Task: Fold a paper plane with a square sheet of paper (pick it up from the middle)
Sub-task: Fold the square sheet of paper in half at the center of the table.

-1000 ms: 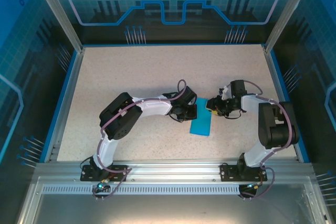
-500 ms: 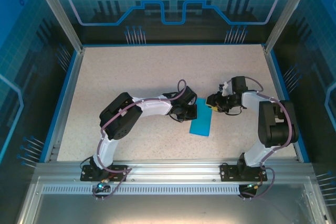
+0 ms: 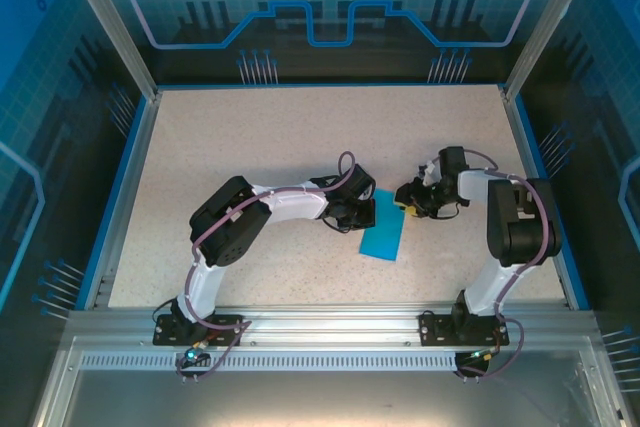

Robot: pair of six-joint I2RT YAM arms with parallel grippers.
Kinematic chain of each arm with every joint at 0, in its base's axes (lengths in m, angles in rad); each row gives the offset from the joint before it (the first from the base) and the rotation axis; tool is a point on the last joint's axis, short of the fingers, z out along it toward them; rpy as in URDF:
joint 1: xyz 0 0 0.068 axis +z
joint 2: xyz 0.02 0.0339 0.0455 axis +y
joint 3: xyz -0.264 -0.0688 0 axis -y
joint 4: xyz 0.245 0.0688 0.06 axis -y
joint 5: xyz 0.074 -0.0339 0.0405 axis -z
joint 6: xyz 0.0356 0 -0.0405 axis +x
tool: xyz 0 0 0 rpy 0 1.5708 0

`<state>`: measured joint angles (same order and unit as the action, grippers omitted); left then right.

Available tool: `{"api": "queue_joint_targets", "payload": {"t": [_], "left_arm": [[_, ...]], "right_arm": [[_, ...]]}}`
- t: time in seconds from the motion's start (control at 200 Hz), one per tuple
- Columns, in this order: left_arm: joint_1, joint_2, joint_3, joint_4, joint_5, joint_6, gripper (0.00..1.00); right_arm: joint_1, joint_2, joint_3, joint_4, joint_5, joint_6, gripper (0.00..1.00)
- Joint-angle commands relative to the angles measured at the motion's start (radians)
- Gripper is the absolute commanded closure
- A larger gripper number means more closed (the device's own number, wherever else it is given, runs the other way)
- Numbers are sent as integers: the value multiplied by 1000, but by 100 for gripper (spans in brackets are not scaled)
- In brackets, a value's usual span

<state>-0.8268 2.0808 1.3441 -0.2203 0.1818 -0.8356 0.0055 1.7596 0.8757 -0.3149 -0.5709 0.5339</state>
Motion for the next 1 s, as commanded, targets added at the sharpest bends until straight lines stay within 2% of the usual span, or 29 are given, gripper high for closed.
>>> {"api": "queue_joint_targets", "payload": {"t": [0.0,0.15,0.27,0.43,0.595,0.835,0.995], "left_arm": [[-11,37,5,-83,18,20,100],[-12,36,4,-83,17,21,100],[-13,34,3,-83,18,23,100],[-15,33,3,-86,16,23,100],[-15,30,7,-91,18,26,100],[-15,25,4,-97,17,32,100],[-17,23,6,-97,18,35,100]], "right_arm": [[-17,-40,27,-15,-4,-1,65],[-21,-45,54,-25,-29,-27,64],[-25,21,82,-37,-50,-34,64],[-29,75,104,-105,28,-21,65],[-22,69,123,-138,69,10,65],[-34,-26,105,-78,29,34,64],[-36,30,107,-75,22,48,65]]}}
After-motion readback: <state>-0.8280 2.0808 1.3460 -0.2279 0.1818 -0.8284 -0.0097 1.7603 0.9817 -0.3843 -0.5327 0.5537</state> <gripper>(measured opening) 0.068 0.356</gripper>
